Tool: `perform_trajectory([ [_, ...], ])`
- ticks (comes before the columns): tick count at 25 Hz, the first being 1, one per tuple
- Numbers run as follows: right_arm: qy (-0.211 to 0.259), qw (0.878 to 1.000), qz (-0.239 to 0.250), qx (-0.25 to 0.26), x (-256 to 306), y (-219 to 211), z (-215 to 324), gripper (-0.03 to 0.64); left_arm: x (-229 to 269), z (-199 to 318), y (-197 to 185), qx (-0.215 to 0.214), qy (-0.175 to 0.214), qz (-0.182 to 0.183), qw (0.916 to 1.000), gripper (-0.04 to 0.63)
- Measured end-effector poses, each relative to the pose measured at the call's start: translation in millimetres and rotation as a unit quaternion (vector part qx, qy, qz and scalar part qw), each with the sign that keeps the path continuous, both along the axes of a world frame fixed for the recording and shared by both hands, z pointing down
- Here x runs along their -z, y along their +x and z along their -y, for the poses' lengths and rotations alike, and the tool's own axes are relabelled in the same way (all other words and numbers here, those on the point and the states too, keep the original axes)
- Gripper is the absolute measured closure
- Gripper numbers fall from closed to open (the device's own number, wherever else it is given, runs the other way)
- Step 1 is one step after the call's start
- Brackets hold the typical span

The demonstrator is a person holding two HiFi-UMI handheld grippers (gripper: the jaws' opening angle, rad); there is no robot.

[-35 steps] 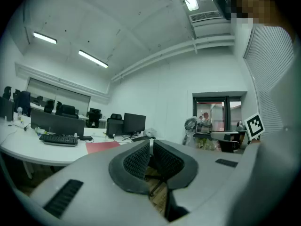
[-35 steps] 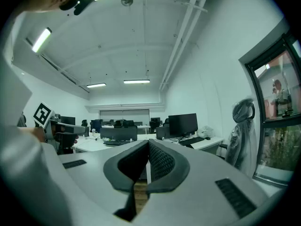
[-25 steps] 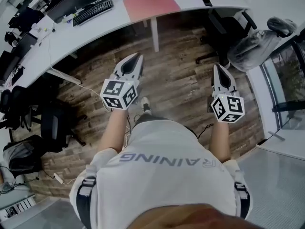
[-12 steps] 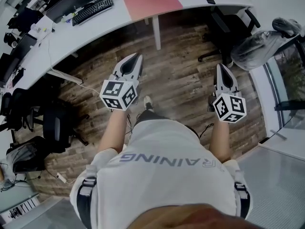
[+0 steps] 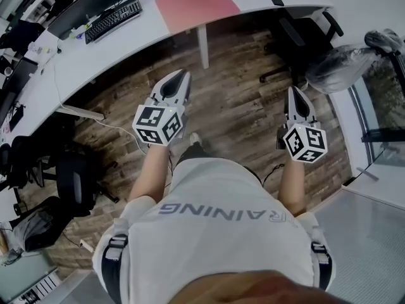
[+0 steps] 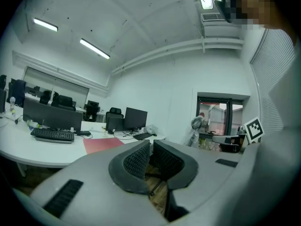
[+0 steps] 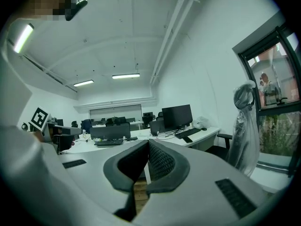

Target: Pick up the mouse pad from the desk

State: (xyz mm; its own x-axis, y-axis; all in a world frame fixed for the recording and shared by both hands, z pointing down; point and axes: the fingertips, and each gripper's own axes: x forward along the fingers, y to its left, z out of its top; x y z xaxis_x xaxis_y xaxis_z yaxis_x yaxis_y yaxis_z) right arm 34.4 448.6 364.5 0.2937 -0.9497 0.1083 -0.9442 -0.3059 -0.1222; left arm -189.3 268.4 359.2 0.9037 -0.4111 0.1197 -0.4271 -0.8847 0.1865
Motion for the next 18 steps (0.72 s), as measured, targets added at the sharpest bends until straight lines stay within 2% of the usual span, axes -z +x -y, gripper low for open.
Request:
perform_trajectory([
  [9,0.0,1.0,-0.015,0.004,11,-12,97,0.594,12,91,-1,-0.016,0.008,-0.013,0.9998,0.545],
  [18,-0.02,0.999,-0.024,0.009,1,-43,168,0.594,-4,160,-31,-0.014,-0.007,-0.011,0.9998,0.545],
])
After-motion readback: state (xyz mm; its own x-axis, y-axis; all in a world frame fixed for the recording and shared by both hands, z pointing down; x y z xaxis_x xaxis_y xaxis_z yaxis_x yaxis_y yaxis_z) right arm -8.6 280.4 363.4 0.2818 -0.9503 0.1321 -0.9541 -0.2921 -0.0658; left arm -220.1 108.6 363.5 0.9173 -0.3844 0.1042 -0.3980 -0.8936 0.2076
